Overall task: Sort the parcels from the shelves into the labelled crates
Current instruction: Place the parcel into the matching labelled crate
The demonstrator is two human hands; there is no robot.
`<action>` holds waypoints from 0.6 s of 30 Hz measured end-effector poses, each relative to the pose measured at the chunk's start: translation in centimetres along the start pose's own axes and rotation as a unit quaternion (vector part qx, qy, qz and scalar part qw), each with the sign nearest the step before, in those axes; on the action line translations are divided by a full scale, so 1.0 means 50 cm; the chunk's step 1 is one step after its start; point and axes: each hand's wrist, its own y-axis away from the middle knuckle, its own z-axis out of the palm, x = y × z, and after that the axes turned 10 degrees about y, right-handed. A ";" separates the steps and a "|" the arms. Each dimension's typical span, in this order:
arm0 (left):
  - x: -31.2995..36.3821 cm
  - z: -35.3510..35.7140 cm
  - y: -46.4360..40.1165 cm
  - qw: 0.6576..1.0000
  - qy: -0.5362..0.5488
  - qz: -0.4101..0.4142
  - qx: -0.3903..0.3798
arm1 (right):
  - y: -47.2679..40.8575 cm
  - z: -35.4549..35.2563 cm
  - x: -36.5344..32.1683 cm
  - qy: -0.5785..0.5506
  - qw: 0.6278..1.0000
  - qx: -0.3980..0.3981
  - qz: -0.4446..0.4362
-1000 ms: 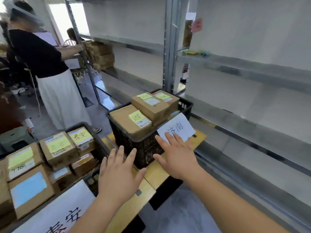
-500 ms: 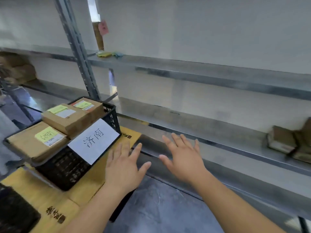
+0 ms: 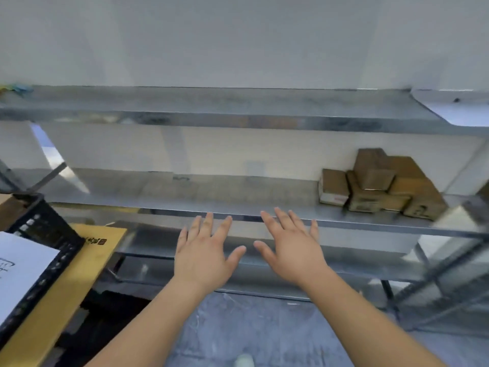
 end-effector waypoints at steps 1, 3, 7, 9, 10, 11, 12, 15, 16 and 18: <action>0.022 0.010 -0.024 1.000 0.005 0.011 -0.007 | -0.006 0.002 0.027 -0.002 1.000 -0.004 0.014; 0.062 0.030 -0.073 0.999 0.013 0.033 -0.020 | -0.020 0.005 0.078 -0.010 0.999 -0.011 0.038; 0.134 0.079 -0.178 0.996 0.028 0.074 -0.044 | -0.065 0.020 0.180 -0.017 0.996 -0.027 0.087; 0.170 0.102 -0.234 0.993 0.035 0.091 -0.061 | -0.102 0.024 0.231 -0.021 0.993 -0.038 0.107; 0.187 0.114 -0.264 0.992 0.038 0.099 -0.070 | -0.124 0.027 0.256 -0.022 0.992 -0.042 0.117; 0.204 0.123 -0.295 0.990 0.041 0.106 -0.079 | -0.147 0.030 0.281 -0.022 0.991 -0.044 0.126; 0.220 0.134 -0.325 0.989 0.044 0.115 -0.088 | -0.168 0.033 0.304 -0.019 0.990 -0.046 0.135; 0.268 0.160 -0.410 0.983 0.041 0.143 -0.108 | -0.221 0.042 0.363 -0.020 0.985 -0.054 0.162; 0.283 0.167 -0.438 0.981 0.036 0.152 -0.112 | -0.236 0.045 0.378 -0.023 0.983 -0.058 0.172; 0.313 0.183 -0.492 0.977 0.039 0.165 -0.128 | -0.264 0.053 0.408 -0.023 0.980 -0.063 0.187</action>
